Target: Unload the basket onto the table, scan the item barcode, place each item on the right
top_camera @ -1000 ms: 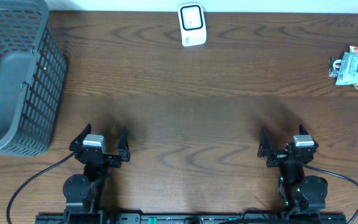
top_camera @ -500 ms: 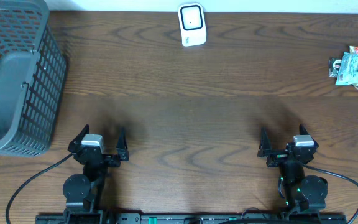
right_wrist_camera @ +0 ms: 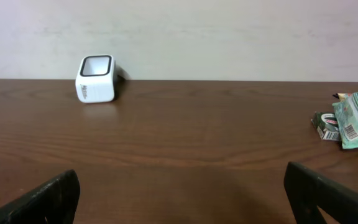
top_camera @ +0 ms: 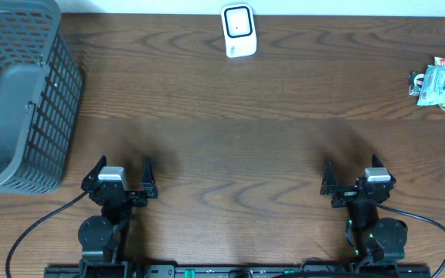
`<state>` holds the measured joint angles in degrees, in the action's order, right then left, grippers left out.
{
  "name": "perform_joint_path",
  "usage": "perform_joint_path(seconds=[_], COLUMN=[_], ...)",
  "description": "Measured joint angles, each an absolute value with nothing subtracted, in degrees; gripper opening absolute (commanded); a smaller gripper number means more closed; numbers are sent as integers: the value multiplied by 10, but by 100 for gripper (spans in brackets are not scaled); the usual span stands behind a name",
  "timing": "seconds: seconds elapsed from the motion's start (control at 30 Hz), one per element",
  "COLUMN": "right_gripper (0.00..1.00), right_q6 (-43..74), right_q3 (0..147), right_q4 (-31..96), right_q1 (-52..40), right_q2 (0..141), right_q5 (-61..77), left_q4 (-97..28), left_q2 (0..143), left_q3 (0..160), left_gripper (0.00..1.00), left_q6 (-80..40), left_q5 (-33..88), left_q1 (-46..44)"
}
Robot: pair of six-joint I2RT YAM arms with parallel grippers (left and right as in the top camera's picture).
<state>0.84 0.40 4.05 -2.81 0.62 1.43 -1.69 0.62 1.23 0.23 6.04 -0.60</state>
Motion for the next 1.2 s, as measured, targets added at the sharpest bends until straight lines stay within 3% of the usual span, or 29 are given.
perform_joint_path(seconds=[1.2], right_gripper=[99], right_q6=[8], right_q3=[4], right_q4=[41], right_q1=[-28], right_q2=[6], right_q5=[14], left_q4=[-17], left_q2=[6], left_q3=[12], left_gripper=[98], left_q6=[13], left_q5=[61], left_q1=[-6])
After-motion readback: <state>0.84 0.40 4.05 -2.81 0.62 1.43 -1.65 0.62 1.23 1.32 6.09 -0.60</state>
